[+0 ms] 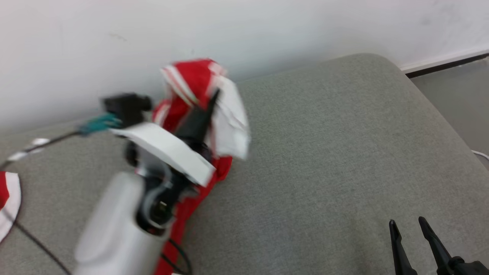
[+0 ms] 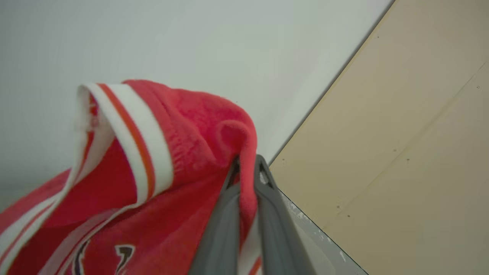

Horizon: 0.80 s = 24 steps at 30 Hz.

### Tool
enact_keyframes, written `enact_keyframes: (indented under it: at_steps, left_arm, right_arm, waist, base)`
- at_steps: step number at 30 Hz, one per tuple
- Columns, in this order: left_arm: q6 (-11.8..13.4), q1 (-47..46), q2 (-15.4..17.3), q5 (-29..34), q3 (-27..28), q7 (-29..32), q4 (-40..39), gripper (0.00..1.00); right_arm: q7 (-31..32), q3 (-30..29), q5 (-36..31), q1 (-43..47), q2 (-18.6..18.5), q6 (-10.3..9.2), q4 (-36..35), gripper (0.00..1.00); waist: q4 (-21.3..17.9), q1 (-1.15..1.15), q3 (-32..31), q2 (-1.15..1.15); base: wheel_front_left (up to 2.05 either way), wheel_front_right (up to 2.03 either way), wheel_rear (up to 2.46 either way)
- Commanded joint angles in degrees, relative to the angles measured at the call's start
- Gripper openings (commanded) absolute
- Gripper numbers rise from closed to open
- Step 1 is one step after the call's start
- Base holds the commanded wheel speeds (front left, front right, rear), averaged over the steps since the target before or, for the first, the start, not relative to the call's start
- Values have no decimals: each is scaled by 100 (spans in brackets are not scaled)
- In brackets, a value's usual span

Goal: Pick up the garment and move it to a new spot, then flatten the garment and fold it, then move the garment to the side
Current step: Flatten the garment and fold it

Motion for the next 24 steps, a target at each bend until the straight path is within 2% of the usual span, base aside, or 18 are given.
enact_keyframes:
  at_steps: [1,4,9,18,19,20,21,24]
  left_arm:
    - [-33,127,-84,-5,-128,49,-31,0]
    - [-154,297,-337,-44,-596,238,10,0]
    - [-303,468,-563,-87,-1245,409,298,0]
    - [-445,495,-649,-439,-1973,820,772,0]
    - [-454,466,-653,-407,-2027,780,835,31]
    - [-463,422,-655,-318,-2088,715,876,84]
    - [-471,404,-660,-290,-2158,657,929,100]
    - [-484,426,-684,-412,-2341,572,955,100]
  right_arm:
    - [5,5,66,12,-16,-15,11,100]
    - [6,17,83,-51,11,-15,23,100]
    - [6,92,109,-162,79,-15,62,100]
    - [6,67,129,-141,175,-15,91,100]
    - [6,67,125,-133,183,-15,95,100]
    - [6,74,117,-136,187,-15,98,100]
    - [6,77,114,-141,189,-15,103,100]
    - [6,60,117,-137,211,-15,103,100]
  waist:
    - [-43,0,41,0]
    - [-137,0,104,0]
    - [-372,0,189,0]
    - [-676,0,293,0]
    - [-689,0,302,0]
    - [-701,0,310,0]
    - [-710,0,315,0]
    - [-704,0,314,0]
  base:
    - [0,0,0]
    - [0,0,0]
    - [0,0,0]
    - [0,0,0]
    - [0,0,0]
    - [0,0,0]
    - [0,0,0]
    - [0,0,0]
